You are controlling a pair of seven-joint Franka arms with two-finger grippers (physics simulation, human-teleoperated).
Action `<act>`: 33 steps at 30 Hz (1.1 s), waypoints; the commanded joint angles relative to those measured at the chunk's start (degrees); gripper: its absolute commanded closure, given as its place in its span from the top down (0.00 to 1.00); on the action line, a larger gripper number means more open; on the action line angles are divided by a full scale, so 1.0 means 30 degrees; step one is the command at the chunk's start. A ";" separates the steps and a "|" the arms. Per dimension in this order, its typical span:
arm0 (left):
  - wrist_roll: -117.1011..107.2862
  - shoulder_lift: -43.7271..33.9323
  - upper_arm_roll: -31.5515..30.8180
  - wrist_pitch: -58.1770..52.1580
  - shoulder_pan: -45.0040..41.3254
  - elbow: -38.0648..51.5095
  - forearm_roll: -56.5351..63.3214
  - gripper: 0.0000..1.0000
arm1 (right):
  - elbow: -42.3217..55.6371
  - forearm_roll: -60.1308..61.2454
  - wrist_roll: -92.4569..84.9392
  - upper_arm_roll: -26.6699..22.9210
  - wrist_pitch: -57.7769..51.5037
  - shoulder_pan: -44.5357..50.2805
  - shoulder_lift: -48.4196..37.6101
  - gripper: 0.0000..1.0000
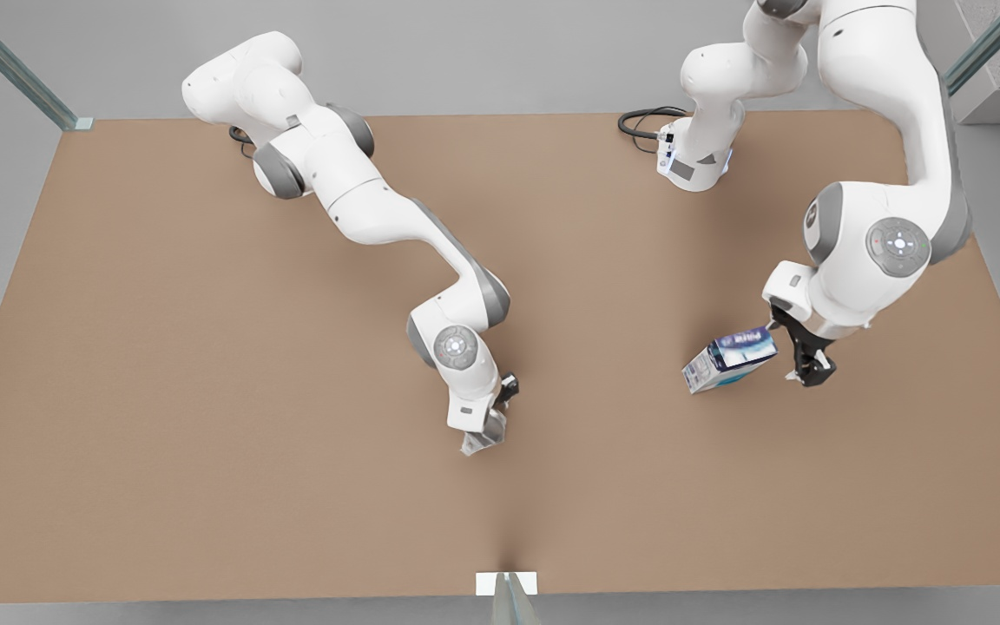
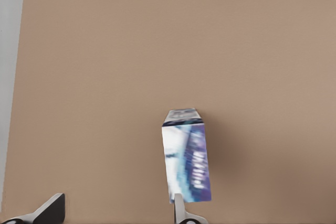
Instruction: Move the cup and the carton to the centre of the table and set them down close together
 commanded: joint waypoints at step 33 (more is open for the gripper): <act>0.0233 0.0109 -0.0169 0.1825 0.0322 -0.4327 -0.0671 1.00 | -1.1513 -0.8408 -0.0897 0.3164 -0.9317 -1.0430 -1.6672 1.00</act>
